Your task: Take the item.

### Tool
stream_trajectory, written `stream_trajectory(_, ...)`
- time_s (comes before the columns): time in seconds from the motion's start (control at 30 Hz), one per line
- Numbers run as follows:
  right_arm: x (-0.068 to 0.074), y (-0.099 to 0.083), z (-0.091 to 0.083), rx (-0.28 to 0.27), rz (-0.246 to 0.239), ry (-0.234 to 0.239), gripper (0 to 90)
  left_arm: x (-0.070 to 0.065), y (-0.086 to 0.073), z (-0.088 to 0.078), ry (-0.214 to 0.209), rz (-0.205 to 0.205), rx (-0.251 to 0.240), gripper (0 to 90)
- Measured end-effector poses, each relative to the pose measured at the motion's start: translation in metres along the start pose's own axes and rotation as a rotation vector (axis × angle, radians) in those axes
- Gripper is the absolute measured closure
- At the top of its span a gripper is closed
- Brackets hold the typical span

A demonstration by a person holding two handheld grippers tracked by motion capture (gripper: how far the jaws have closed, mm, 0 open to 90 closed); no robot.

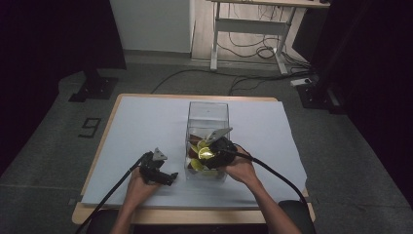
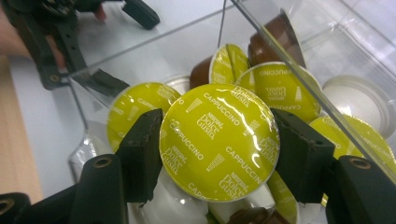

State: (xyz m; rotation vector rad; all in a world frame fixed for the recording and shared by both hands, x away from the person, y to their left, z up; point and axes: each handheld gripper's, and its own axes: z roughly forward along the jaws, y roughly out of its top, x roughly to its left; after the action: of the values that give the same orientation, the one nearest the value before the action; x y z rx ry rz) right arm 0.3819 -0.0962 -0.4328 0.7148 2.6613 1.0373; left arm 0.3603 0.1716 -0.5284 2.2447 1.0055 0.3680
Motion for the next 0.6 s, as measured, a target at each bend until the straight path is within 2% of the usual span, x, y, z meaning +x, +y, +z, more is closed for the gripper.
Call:
stream_trajectory(0.17,0.001,0.001,-0.004,-0.011,0.002,0.002,38.0,0.0,0.0,0.0,0.001,0.0,-0.001,0.0)
stream_trajectory(0.6,-0.001,0.002,-0.021,-0.028,0.002,-0.027,38.1,0.0,0.0,0.0,0.0,-0.001,-0.001,0.0)
